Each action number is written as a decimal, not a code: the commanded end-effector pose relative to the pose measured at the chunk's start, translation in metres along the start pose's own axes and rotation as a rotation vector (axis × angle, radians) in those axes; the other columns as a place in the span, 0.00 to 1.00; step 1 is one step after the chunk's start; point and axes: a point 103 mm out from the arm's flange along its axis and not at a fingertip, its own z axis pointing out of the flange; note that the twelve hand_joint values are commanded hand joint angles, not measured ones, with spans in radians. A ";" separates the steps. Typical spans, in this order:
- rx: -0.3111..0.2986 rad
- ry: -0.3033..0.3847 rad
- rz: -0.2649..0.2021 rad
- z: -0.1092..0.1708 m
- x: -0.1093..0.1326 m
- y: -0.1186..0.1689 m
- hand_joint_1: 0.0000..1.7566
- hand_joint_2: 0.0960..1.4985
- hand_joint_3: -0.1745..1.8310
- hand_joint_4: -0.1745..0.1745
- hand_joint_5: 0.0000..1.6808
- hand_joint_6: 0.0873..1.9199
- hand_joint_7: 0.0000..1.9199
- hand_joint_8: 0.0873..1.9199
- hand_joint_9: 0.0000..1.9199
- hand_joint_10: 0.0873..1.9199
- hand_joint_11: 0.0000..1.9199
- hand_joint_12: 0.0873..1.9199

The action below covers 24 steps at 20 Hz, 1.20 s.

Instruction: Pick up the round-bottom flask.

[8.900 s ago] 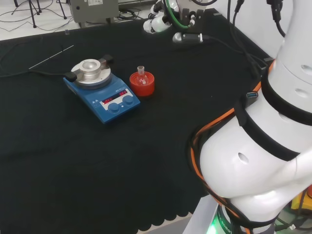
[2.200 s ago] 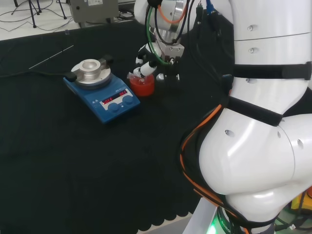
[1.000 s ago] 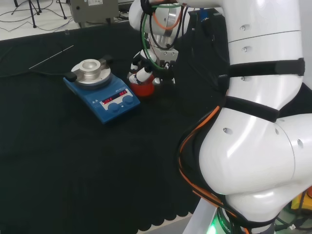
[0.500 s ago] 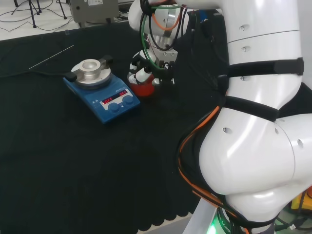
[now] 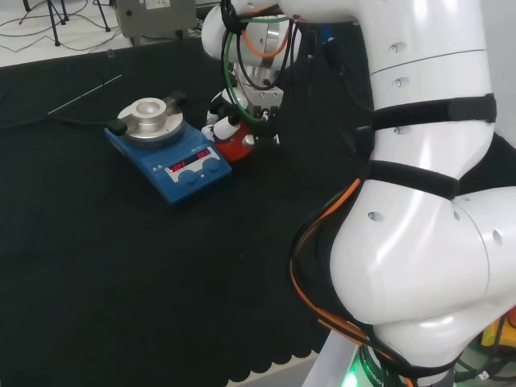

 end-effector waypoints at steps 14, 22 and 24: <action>-0.049 -0.001 -0.016 -0.009 0.003 -0.005 0.62 0.38 0.43 0.98 0.74 0.34 0.20 0.27 0.27 0.28 0.00 0.69; -0.084 0.013 -0.008 -0.018 0.006 -0.011 0.64 0.32 0.53 1.00 0.75 0.40 0.23 0.26 0.31 0.26 0.01 0.70; -0.088 0.016 -0.006 -0.020 0.006 -0.013 0.64 0.32 0.53 1.00 0.74 0.41 0.23 0.26 0.31 0.26 0.02 0.70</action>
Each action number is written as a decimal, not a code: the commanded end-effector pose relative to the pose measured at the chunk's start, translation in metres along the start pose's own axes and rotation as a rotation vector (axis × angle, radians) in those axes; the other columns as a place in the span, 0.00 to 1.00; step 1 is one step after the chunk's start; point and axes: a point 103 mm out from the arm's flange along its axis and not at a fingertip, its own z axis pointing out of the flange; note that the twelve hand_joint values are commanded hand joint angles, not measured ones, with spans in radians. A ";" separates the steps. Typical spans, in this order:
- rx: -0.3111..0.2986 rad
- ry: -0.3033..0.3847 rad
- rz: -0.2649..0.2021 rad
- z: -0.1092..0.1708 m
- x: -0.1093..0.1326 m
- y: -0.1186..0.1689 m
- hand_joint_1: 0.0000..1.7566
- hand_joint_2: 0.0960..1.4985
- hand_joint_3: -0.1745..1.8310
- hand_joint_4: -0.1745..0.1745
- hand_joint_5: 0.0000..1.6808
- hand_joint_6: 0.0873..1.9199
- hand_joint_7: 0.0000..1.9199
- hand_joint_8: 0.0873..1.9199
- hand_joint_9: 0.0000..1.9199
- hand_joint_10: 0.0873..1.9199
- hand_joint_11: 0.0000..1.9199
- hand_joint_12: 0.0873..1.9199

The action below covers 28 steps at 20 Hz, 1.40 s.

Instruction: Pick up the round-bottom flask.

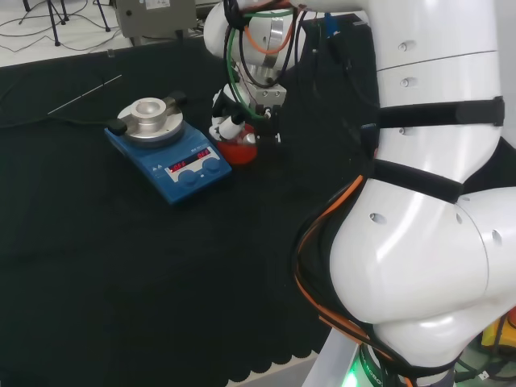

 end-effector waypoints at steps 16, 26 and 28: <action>-0.010 0.081 -0.008 -0.029 -0.014 -0.018 0.52 0.35 0.41 0.56 0.38 0.38 0.18 0.27 0.28 0.27 0.00 0.69; -0.001 0.092 -0.002 -0.021 -0.022 -0.029 0.43 0.31 0.37 0.46 0.28 0.18 0.15 0.28 0.24 0.29 0.00 0.65; -0.008 0.103 -0.005 -0.019 -0.023 -0.032 0.43 0.31 0.37 0.46 0.30 0.19 0.16 0.28 0.24 0.29 0.00 0.65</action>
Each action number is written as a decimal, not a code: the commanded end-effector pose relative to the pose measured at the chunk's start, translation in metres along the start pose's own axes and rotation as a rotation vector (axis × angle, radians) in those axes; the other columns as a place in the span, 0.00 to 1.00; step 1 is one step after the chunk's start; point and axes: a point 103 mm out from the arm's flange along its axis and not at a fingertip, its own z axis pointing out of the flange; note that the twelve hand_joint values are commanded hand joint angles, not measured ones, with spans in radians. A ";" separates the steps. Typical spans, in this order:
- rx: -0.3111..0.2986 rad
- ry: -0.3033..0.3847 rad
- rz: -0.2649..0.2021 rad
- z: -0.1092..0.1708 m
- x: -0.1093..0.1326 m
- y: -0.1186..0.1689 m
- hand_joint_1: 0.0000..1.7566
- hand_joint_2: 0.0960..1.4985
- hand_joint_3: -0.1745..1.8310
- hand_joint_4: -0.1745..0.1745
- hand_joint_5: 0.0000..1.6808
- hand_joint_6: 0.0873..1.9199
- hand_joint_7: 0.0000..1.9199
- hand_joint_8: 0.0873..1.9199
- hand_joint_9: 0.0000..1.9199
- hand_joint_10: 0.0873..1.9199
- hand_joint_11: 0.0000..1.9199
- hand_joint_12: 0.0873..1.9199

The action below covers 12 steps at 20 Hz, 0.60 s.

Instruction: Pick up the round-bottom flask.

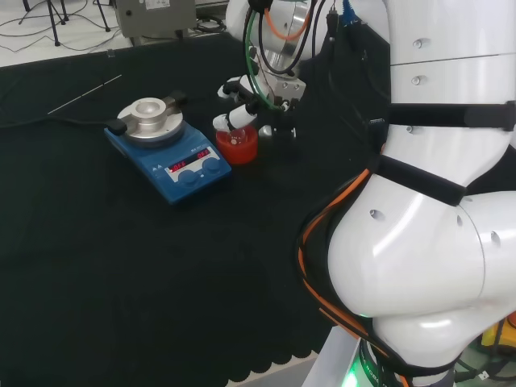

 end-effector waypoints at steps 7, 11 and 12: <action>-0.042 0.012 -0.002 0.009 -0.019 -0.025 0.46 0.32 0.37 0.49 0.36 0.21 0.17 0.29 0.25 0.29 0.00 0.66; -0.049 0.034 -0.008 0.008 -0.026 -0.029 0.48 0.32 0.38 0.51 0.39 0.27 0.19 0.28 0.26 0.28 0.00 0.66; -0.049 0.035 -0.007 0.007 -0.028 -0.030 0.48 0.32 0.38 0.52 0.40 0.28 0.19 0.27 0.27 0.28 0.00 0.66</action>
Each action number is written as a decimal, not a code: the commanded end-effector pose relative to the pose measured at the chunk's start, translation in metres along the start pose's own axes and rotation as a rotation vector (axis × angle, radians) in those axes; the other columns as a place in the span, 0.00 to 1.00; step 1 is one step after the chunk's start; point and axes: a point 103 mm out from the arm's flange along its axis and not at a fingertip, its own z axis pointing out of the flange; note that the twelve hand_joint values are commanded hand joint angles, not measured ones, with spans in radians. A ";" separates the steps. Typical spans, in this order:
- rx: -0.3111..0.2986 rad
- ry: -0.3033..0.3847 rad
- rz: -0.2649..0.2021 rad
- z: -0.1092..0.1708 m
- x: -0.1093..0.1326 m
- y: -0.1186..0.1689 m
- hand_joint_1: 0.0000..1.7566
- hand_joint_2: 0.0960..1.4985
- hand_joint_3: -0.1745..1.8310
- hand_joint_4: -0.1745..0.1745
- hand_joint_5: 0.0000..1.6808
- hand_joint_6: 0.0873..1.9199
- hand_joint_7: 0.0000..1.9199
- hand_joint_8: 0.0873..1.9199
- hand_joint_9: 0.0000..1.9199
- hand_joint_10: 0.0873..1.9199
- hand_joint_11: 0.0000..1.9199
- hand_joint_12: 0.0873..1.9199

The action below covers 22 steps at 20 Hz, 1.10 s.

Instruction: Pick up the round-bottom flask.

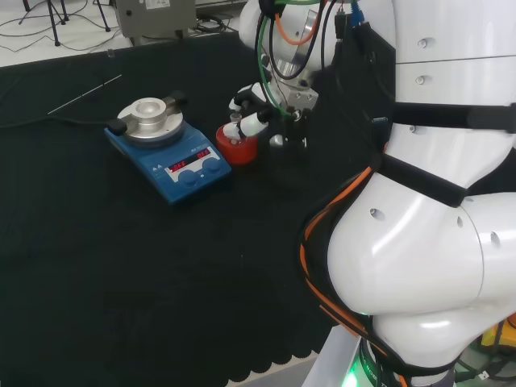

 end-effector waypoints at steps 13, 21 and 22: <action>-0.055 0.001 -0.013 0.003 0.003 0.000 0.50 0.34 0.40 0.57 0.46 0.35 0.20 0.27 0.28 0.27 0.00 0.68; -0.066 0.011 -0.011 -0.001 -0.003 0.001 0.50 0.34 0.40 0.58 0.48 0.36 0.20 0.27 0.28 0.27 0.00 0.68; -0.067 0.006 -0.010 -0.001 -0.003 0.002 0.50 0.34 0.40 0.58 0.48 0.36 0.20 0.27 0.28 0.27 0.00 0.68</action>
